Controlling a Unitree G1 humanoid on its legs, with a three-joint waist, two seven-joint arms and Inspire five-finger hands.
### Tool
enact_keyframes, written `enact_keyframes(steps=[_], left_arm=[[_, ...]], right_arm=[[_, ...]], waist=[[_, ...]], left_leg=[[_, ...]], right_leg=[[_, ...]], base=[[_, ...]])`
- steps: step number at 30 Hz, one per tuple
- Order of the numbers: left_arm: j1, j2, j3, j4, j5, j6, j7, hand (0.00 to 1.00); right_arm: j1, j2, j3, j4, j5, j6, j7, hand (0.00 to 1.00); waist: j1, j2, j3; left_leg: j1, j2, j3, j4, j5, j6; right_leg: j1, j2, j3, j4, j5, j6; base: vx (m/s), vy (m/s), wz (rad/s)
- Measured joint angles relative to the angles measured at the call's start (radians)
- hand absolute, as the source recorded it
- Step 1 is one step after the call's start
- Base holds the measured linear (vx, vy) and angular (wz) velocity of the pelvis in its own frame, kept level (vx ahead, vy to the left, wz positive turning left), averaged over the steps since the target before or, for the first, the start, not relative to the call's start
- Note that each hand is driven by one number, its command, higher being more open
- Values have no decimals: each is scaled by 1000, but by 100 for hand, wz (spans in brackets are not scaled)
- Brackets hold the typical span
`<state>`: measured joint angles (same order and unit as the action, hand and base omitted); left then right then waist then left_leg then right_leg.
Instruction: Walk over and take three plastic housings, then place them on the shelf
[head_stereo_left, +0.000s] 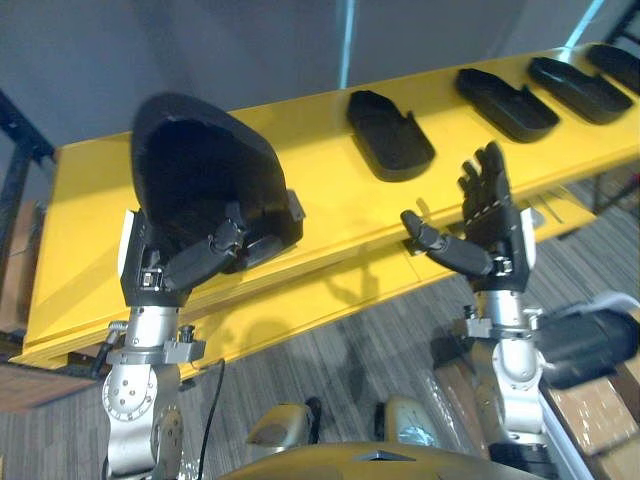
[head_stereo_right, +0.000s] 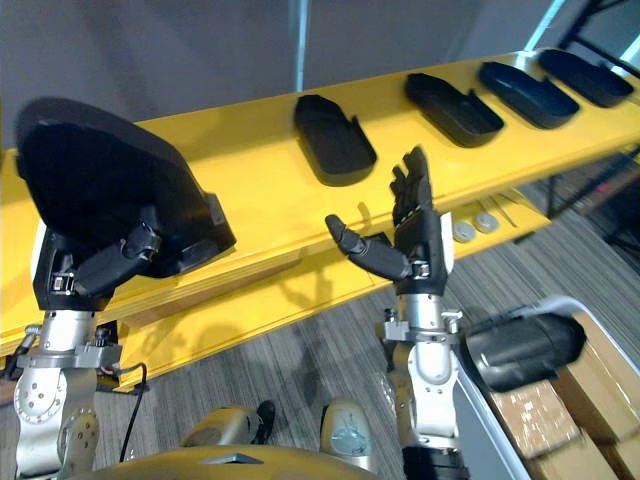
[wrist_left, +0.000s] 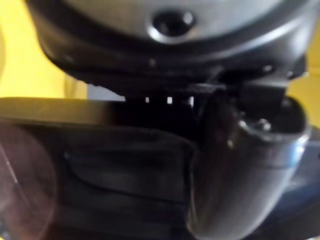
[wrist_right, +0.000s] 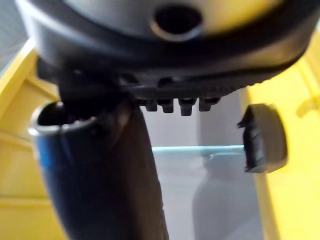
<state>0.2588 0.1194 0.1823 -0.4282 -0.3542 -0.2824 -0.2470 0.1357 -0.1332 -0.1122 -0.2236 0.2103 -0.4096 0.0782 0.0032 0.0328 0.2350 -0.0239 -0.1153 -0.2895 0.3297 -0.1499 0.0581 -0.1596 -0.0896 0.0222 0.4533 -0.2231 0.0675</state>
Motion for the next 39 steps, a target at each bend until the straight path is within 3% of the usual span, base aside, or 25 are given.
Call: enact_keyframes(steps=[1, 3, 4, 5, 6, 7, 10, 11, 14, 18, 25, 29, 30, 32, 33, 35, 36, 37, 39], left_arm=[[-5, 2, -12, 0, 0, 0, 0, 0], [-7, 20, -29, -11, 2, 0, 6, 0], [-7, 22, -34, -15, 2, 0, 9, 0], [3, 1, -41, -13, 3, 1, 22, 0], [10, -4, -48, -13, 3, 1, 26, 0], [22, -9, -57, -13, 4, 2, 13, 0], [21, -11, -58, -10, 7, 2, -19, 0], [15, -12, -59, -2, 7, 2, -40, 0], [-5, -5, -61, 42, 7, -10, -67, 0], [-71, 21, -69, 106, 18, -27, -63, 0], [-87, 46, -71, 109, 50, -42, -70, 0], [-72, 36, -68, 109, 47, -41, -59, 0], [-68, 36, -68, 111, 46, -18, -57, 0], [-56, 37, -65, 112, 45, 10, -63, 0], [-57, 40, -72, 113, 44, 24, -69, 0], [-81, 53, -83, 130, 43, 27, -69, 0], [-125, 81, -91, 183, 27, 33, -58, 0], [-136, 88, -91, 193, 19, 37, -54, 0], [-225, 130, -88, 249, -19, 75, -2, 0]], right_arm=[[1, -10, -6, -14, 1, 0, 1, 100], [1, -21, -14, -64, 4, 0, 8, 100], [-7, -26, -15, -99, 5, -1, 19, 100], [-35, -43, -14, -108, 5, -1, 40, 100], [-41, -52, -15, -109, 8, -1, 47, 100], [-39, -72, -35, -108, 33, 3, 70, 100], [-25, -69, -83, -102, 50, 11, 97, 100], [-14, -69, -115, -93, 61, 12, 112, 100], [14, -62, -157, -80, 157, 35, 198, 100], [17, -60, -162, -74, 190, 63, 316, 100], [39, -24, -152, -58, 187, 70, 303, 100], [60, -9, -147, -57, 190, 71, 294, 100], [59, -20, -132, -57, 196, 72, 283, 100], [47, -44, -116, -59, 200, 77, 282, 100], [43, -56, -112, -66, 200, 77, 278, 100], [46, -71, -114, -77, 199, 76, 268, 100], [52, -67, -110, -78, 197, 76, 259, 100], [52, -67, -111, -80, 197, 76, 259, 100], [54, -65, -116, -98, 209, 76, 256, 100]], waist=[[-2, -9, -7], [0, -63, -43], [5, -86, -59], [20, -60, -62], [18, -50, -69], [14, -37, -77], [-10, -30, -81], [-22, -27, -83], [-33, -25, -88], [-38, -27, -95], [-57, -28, -112], [-59, 7, -96], [-62, 7, -72], [-58, 4, -49], [-63, 23, -53], [-79, 48, -45], [-89, 37, -45], [-91, 37, -47], [-123, 25, -67]], left_leg=[[5, -7, -6, 1, -3, -5], [8, -30, 10, 4, -29, -34], [-3, -28, 42, 44, -72, -37], [-22, 20, 78, 94, -116, -69], [-32, 46, 113, 108, -128, -81], [-35, 121, 225, 92, -134, -75], [-35, 198, 365, 53, -107, -83], [-31, 202, 403, 28, -85, -83], [6, 162, 399, -41, -42, -77], [40, 142, 408, -103, -10, -75], [70, 135, 437, -178, 19, -75], [18, 192, 463, 18, -67, -88], [-36, 207, 434, 179, -71, -105], [-72, 209, 402, 274, -75, -131], [-64, 229, 395, 202, -76, -113], [-34, 253, 413, 90, -58, -122], [9, 211, 451, 45, -58, -109], [12, 205, 456, 35, -55, -105], [19, 148, 487, -52, -11, -80]], right_leg=[[4, -2, 11, -27, 15, 19], [17, -42, -5, -91, 120, 13], [46, -59, -36, -119, 131, 26], [83, -28, -69, -157, 125, 19], [98, -16, -86, -173, 127, 15], [132, 0, -135, -211, 128, 0], [164, -8, -191, -246, 131, -7], [176, -24, -217, -257, 131, -6], [203, -53, -222, -289, 144, 12], [229, -64, -218, -342, 176, 11], [232, -64, -197, -371, 188, 14], [223, -23, -145, -341, 163, -4], [223, -18, -118, -307, 146, -4], [228, -30, -81, -281, 137, -3], [211, -28, -63, -257, 123, 5], [195, -30, -43, -209, 95, 25], [196, -67, -11, -192, 84, 43], [196, -71, -7, -194, 86, 45], [174, -118, 13, -233, 119, 80]], base=[[267, -162, 135], [252, -199, 102], [272, -266, 62], [231, -252, 55], [204, -247, 59], [131, -167, 64], [98, -110, 64], [87, -20, 63], [49, 54, 25], [4, 63, 0], [-43, 0, -9], [-19, 8, -37], [-28, 28, -54], [-67, 83, -59], [-73, 133, -53], [-45, 162, -40], [-36, 170, -39], [-22, 193, -39], [5, 136, -9]])
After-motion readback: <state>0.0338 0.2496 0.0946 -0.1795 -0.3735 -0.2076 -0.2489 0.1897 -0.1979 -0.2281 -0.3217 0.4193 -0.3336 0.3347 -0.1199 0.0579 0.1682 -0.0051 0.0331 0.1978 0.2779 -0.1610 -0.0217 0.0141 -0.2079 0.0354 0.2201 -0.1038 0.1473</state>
